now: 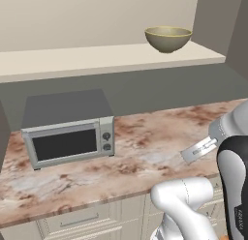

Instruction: Move the bowls from the cabinet to the plates on the dining table.

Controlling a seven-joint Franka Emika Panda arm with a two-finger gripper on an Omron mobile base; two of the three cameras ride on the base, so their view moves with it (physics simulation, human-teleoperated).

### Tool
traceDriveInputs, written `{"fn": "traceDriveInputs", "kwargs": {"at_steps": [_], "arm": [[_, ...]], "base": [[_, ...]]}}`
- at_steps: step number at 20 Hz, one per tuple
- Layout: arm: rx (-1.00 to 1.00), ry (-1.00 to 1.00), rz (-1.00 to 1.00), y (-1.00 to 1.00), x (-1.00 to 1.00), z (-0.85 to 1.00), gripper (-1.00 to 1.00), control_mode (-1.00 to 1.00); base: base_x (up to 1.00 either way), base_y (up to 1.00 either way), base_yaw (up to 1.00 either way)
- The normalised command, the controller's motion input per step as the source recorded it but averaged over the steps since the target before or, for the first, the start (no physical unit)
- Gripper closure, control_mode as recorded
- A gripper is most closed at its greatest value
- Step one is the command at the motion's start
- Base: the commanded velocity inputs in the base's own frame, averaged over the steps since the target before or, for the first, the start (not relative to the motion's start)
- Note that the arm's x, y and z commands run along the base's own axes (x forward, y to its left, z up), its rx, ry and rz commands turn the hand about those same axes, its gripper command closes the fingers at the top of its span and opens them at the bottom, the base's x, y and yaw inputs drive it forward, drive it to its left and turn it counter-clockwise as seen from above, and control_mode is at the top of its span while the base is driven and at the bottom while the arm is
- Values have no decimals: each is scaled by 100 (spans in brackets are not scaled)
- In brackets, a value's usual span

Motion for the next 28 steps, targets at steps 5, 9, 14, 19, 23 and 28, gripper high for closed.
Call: {"fn": "traceDriveInputs", "kwargs": {"at_steps": [5, 9, 14, 19, 23, 28], "arm": [[0, 0, 0, 0, 0, 0, -100, 100], [0, 0, 0, 0, 0, 0, -100, 100], [0, -2, 0, 5, -6, 1, -100, -100], [2, -6, 0, 1, -29, 13, -100, -100], [6, -9, -1, 1, -43, 20, -100, -100], [0, 0, -4, 14, -4, 67, -100, -100]], "base": [[0, 1, 0], [0, 1, 0], [0, 0, 0], [0, 0, 0], [0, 0, 0], [0, 0, 0]]}}
